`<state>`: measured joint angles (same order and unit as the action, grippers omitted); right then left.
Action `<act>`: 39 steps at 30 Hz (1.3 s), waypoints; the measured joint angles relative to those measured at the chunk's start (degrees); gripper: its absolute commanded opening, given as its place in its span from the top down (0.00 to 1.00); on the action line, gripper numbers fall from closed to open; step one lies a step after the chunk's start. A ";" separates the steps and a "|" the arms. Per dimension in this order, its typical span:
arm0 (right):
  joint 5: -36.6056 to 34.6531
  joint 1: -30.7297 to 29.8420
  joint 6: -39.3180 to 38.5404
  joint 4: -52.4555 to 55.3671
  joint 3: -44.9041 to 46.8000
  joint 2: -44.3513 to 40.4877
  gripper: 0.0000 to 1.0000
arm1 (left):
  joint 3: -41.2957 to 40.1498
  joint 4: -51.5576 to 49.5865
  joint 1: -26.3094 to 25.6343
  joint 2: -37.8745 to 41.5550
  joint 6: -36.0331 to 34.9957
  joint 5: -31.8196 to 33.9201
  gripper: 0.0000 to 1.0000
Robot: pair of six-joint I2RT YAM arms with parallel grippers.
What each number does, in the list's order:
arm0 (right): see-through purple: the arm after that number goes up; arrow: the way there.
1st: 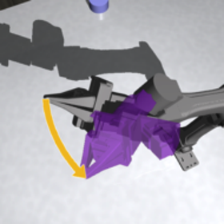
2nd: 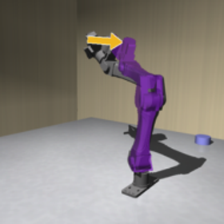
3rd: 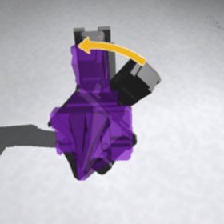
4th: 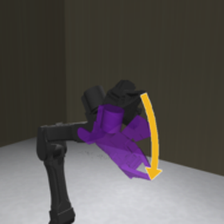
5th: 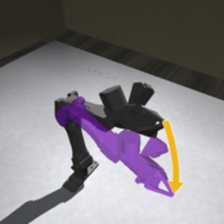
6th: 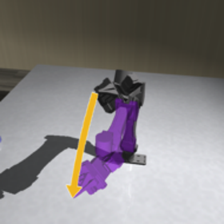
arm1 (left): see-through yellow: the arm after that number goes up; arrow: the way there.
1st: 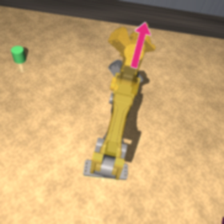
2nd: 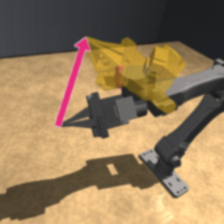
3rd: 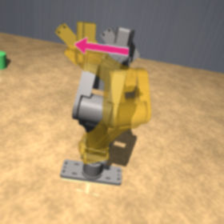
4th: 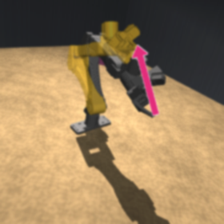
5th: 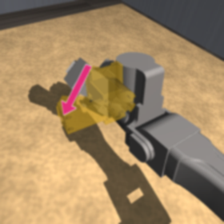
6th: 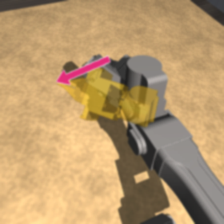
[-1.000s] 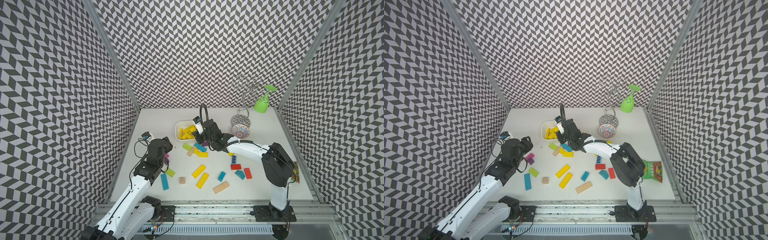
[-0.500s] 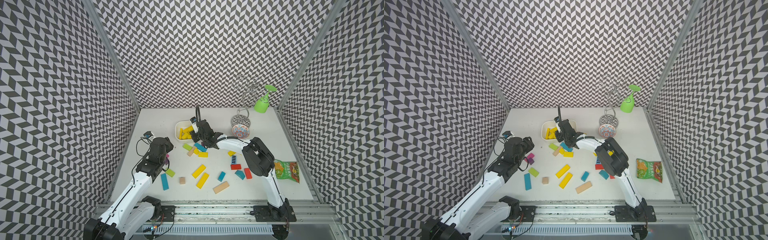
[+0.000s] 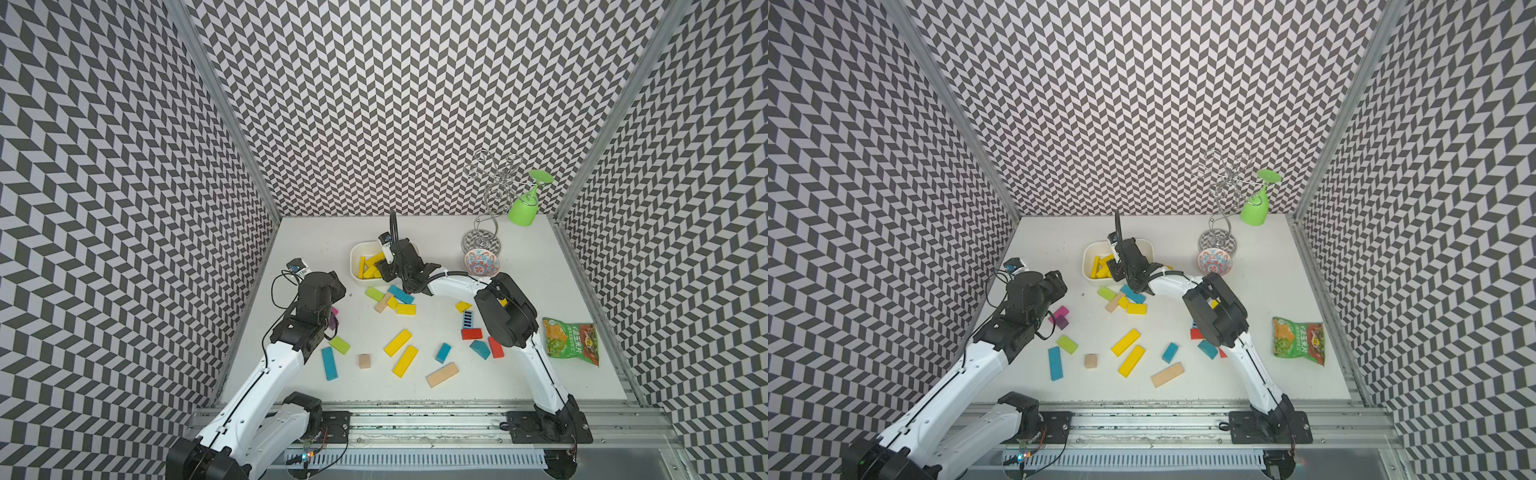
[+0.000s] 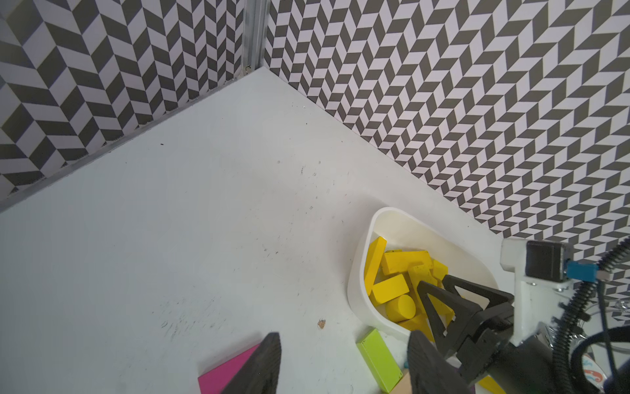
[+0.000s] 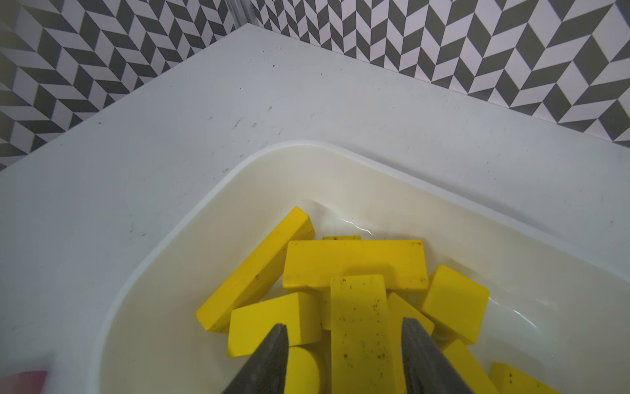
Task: Pick out the yellow building blocks
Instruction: Place the building block in the storage box, then pick up the building block from the center of the board.
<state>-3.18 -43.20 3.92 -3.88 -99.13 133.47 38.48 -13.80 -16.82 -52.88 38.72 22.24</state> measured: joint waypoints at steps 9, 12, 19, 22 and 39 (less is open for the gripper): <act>3.30 0.00 -0.57 2.23 10.12 -13.70 0.43 | 1.14 3.69 0.15 -1.33 -10.82 -4.20 0.35; 4.55 0.00 -0.87 1.62 17.35 -23.12 0.44 | 1.66 5.25 0.15 -1.66 -15.43 -6.38 0.34; 5.79 0.00 -0.79 0.85 35.19 -39.52 0.45 | 1.92 8.02 0.26 -3.91 -27.17 -15.96 0.33; 5.35 0.00 -0.42 2.03 41.11 -43.01 0.45 | 1.92 8.52 0.04 -5.68 -32.57 -22.45 0.33; -6.67 0.00 2.62 4.33 52.24 -55.43 0.45 | 5.70 -2.54 -21.22 -26.93 -54.62 -26.18 0.33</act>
<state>-9.85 -43.20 6.55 0.45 -46.89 78.04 44.18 -16.34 -38.04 -79.81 -15.90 -3.95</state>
